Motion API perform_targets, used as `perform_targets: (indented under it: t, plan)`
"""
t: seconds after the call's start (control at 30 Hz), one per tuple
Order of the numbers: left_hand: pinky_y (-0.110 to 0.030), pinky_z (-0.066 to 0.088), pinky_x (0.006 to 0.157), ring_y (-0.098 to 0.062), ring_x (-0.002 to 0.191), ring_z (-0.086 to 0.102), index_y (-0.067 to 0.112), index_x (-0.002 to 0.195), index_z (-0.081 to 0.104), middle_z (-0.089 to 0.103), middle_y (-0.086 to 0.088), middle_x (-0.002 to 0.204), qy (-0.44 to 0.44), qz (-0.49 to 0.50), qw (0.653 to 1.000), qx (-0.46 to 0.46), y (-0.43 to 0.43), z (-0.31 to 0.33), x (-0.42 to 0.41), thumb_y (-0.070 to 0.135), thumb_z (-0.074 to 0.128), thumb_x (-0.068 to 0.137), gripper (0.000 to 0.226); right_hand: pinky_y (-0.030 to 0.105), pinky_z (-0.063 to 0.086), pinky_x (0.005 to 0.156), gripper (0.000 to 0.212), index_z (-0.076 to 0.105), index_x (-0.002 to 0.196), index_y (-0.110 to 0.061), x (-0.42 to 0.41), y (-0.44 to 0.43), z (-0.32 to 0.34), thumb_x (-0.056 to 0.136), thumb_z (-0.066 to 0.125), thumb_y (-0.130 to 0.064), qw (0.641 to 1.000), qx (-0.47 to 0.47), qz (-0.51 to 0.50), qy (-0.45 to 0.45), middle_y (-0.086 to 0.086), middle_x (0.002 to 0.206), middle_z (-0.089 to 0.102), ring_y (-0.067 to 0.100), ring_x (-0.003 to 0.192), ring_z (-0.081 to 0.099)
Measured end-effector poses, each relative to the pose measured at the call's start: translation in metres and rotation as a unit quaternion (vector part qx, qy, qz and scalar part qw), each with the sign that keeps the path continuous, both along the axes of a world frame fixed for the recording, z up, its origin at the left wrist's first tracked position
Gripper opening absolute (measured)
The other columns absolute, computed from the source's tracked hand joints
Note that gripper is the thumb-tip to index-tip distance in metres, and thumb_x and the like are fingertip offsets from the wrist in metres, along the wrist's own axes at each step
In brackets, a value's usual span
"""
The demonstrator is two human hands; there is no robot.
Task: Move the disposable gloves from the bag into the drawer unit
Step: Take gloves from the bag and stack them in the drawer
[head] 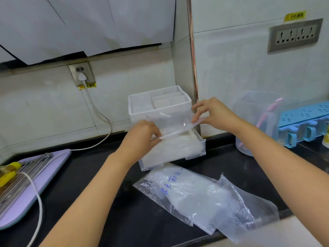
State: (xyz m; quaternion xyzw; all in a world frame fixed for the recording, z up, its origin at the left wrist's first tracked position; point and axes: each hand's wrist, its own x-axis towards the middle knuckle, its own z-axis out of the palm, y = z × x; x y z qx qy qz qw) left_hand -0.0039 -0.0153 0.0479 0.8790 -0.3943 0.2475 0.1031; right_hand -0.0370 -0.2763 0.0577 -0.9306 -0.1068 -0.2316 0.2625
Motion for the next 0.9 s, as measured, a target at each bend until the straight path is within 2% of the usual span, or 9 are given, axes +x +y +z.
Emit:
perform_targets:
  t: [0.07, 0.17, 0.23, 0.3, 0.43, 0.53, 0.63, 0.73, 0.9]
  plan:
    - [-0.029, 0.045, 0.086, -0.018, 0.098, 0.059, 0.013, 0.094, 0.073, 0.067, 0.001, 0.104, 0.093, 0.032, 0.995, 0.015, -0.003, -0.008, 0.008, 0.024, 0.070, 0.086, 0.014, 0.017, 0.025, 0.091, 0.040, 0.073, 0.080, -0.030, 0.003, 0.005, -0.006, 0.083, 0.059, 0.008, 0.998, -0.027, -0.048, 0.033, -0.001, 0.125, 0.057, 0.016, 0.112, 0.039]
    - [-0.032, 0.047, 0.091, -0.015, 0.100, 0.059, 0.017, 0.094, 0.072, 0.065, 0.003, 0.107, 0.194, 0.061, 0.979, 0.015, -0.007, -0.011, 0.017, 0.026, 0.071, 0.085, 0.013, 0.016, 0.034, 0.085, 0.050, 0.068, 0.071, -0.030, 0.004, 0.021, -0.002, 0.079, 0.042, 0.012, 0.993, 0.043, -0.111, -0.003, 0.006, 0.118, 0.059, 0.013, 0.100, 0.047]
    - [-0.035, 0.048, 0.090, -0.017, 0.099, 0.060, 0.016, 0.094, 0.072, 0.067, 0.002, 0.106, 0.204, 0.076, 0.975, 0.048, -0.010, -0.011, 0.022, 0.025, 0.071, 0.085, 0.013, 0.020, 0.045, 0.071, 0.048, 0.070, 0.070, -0.027, -0.002, 0.038, 0.006, 0.081, 0.042, 0.010, 0.993, 0.089, -0.081, -0.017, 0.005, 0.106, 0.065, 0.016, 0.081, 0.058]
    - [-0.034, 0.048, 0.090, -0.017, 0.100, 0.060, 0.015, 0.097, 0.073, 0.068, 0.001, 0.106, 0.193, 0.084, 0.974, 0.088, -0.013, -0.012, 0.024, 0.022, 0.070, 0.085, 0.014, 0.015, 0.043, 0.057, 0.040, 0.075, 0.080, -0.023, -0.008, 0.058, 0.011, 0.085, 0.045, 0.004, 0.996, 0.084, -0.007, 0.042, 0.004, 0.097, 0.070, 0.012, 0.066, 0.057]
    - [-0.032, 0.049, 0.087, -0.018, 0.096, 0.061, 0.012, 0.098, 0.074, 0.070, -0.001, 0.102, 0.184, 0.089, 0.972, 0.117, -0.018, -0.014, 0.026, 0.018, 0.066, 0.087, 0.014, 0.023, 0.044, 0.094, 0.033, 0.067, 0.119, -0.015, 0.008, 0.084, -0.001, 0.095, 0.045, -0.009, 0.968, -0.082, 0.023, 0.236, 0.001, 0.129, 0.060, 0.018, 0.114, 0.057]
    - [-0.021, 0.044, 0.060, -0.017, 0.069, 0.055, 0.008, 0.076, 0.070, 0.065, -0.003, 0.076, 0.206, 0.102, 0.963, 0.138, -0.019, -0.015, 0.027, 0.017, 0.060, 0.089, 0.019, 0.029, 0.034, 0.109, 0.043, 0.049, 0.139, -0.015, 0.018, 0.090, -0.008, 0.098, 0.041, -0.008, 0.929, -0.159, 0.024, 0.332, -0.002, 0.146, 0.044, 0.020, 0.132, 0.043]
    - [-0.022, 0.037, 0.058, -0.014, 0.066, 0.050, 0.011, 0.076, 0.069, 0.063, 0.000, 0.074, 0.265, 0.095, 0.954, 0.105, -0.018, -0.009, 0.026, 0.025, 0.059, 0.091, 0.023, 0.028, 0.032, 0.110, 0.044, 0.046, 0.141, -0.019, 0.023, 0.092, -0.011, 0.098, 0.041, -0.011, 0.917, -0.188, 0.028, 0.352, -0.004, 0.149, 0.040, 0.018, 0.135, 0.039]
    - [-0.027, 0.047, 0.079, -0.013, 0.090, 0.059, 0.014, 0.103, 0.071, 0.064, 0.006, 0.096, 0.288, 0.079, 0.954, 0.032, -0.023, -0.002, 0.023, 0.022, 0.048, 0.096, 0.026, 0.031, 0.038, 0.106, 0.041, 0.048, 0.140, -0.017, 0.030, 0.093, -0.013, 0.099, 0.044, -0.024, 0.912, -0.215, 0.021, 0.347, 0.001, 0.144, 0.047, 0.021, 0.126, 0.047]
    - [-0.037, 0.053, 0.077, -0.026, 0.083, 0.066, 0.001, 0.091, 0.066, 0.070, -0.012, 0.091, 0.265, 0.088, 0.960, -0.014, -0.045, -0.011, 0.025, 0.008, 0.040, 0.095, 0.028, 0.027, 0.043, 0.086, 0.038, 0.050, 0.134, -0.016, 0.027, 0.097, -0.011, 0.097, 0.042, -0.010, 0.913, -0.234, 0.051, 0.332, 0.006, 0.138, 0.050, 0.025, 0.111, 0.053]
